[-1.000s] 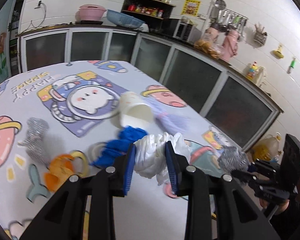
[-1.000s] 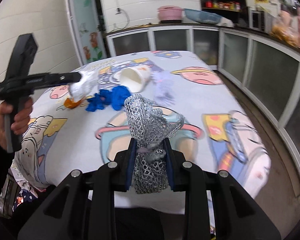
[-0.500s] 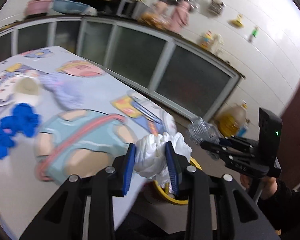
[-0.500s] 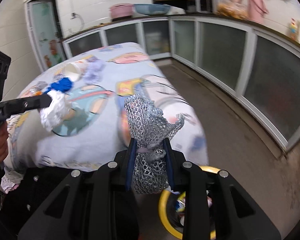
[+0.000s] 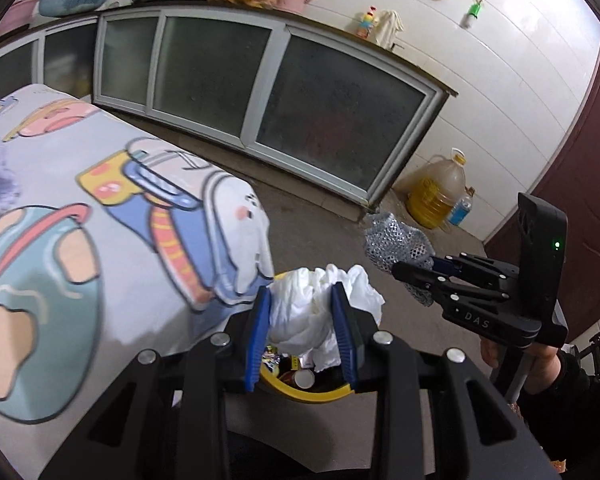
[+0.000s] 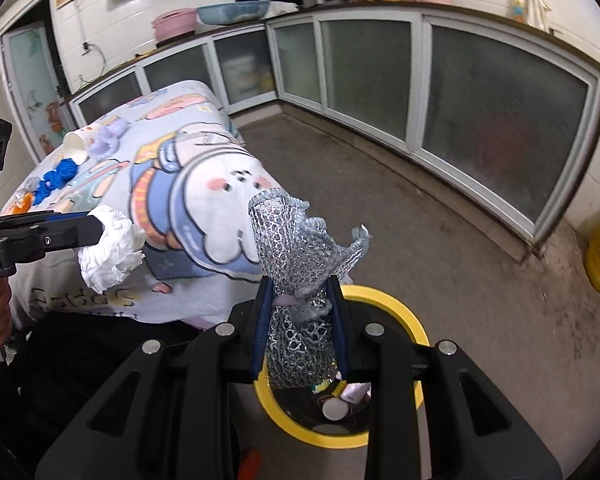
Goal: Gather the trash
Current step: 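Carry the tissue and mesh scrubber over the bin and open both tools, then move both open tools back over the table toward the remaining items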
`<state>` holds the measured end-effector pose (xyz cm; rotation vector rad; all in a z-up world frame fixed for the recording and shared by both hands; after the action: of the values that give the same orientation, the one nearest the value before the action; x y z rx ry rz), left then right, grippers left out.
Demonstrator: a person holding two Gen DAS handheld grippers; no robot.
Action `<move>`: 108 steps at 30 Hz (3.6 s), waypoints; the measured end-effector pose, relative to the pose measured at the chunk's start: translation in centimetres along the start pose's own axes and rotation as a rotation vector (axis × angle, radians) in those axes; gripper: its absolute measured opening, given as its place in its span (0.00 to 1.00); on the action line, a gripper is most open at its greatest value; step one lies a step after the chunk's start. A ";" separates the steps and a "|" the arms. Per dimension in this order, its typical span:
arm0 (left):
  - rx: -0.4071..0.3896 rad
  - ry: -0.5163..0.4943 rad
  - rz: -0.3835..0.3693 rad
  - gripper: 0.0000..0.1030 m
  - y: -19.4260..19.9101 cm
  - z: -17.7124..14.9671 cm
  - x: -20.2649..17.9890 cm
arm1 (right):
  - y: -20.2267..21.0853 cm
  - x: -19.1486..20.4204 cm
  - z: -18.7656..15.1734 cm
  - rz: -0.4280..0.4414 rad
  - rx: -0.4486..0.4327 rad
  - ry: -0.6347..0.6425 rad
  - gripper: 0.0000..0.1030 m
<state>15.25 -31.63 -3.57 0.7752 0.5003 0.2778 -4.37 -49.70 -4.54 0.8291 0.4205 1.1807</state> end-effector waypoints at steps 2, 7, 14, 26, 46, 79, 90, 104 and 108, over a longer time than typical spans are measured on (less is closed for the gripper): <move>0.018 -0.006 -0.007 0.28 -1.1 0.0 -0.5 | -0.2 -0.8 -0.6 -0.003 0.012 -0.020 0.25; 0.062 -0.040 -0.019 0.29 -4.0 0.2 -2.2 | -1.2 -1.9 -1.9 -0.020 0.041 -0.045 0.25; 0.132 -0.079 -0.037 0.29 -8.3 -0.7 -4.2 | -4.3 -4.2 -4.0 -0.032 0.134 -0.137 0.25; 0.201 -0.054 -0.003 0.41 -13.6 -0.8 -4.4 | -8.1 -6.6 -5.2 -0.087 0.254 -0.175 0.43; -0.189 0.085 0.147 0.92 5.8 -1.3 0.1 | -1.2 -4.8 -2.0 -0.126 -0.036 -0.103 0.72; -0.319 0.526 0.813 0.92 29.2 -12.5 25.5 | -5.4 26.5 11.1 0.280 -0.153 0.380 0.73; -0.288 0.504 0.815 0.92 30.1 -10.8 27.9 | -8.1 27.8 13.8 0.311 -0.136 0.360 0.73; -0.329 0.528 0.767 0.92 31.0 -10.6 29.1 | -10.3 28.5 14.9 0.299 -0.125 0.377 0.73; -0.327 0.516 0.743 0.92 30.9 -10.5 29.1 | -10.8 28.5 15.1 0.293 -0.123 0.376 0.73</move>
<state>32.64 7.95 2.92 0.5361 0.6128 1.2414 22.85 -29.98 0.55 0.5727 0.5384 1.6286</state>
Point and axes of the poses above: each gripper's, at about its wrist camera, not at the fingertips, and y roughly against the way its jaws point, x to its left, z to its top, the point moved 1 cm from there along -y, roughly the way its jaws point, and after that the axes turned 4 degrees about x, right-handed, at the moved point
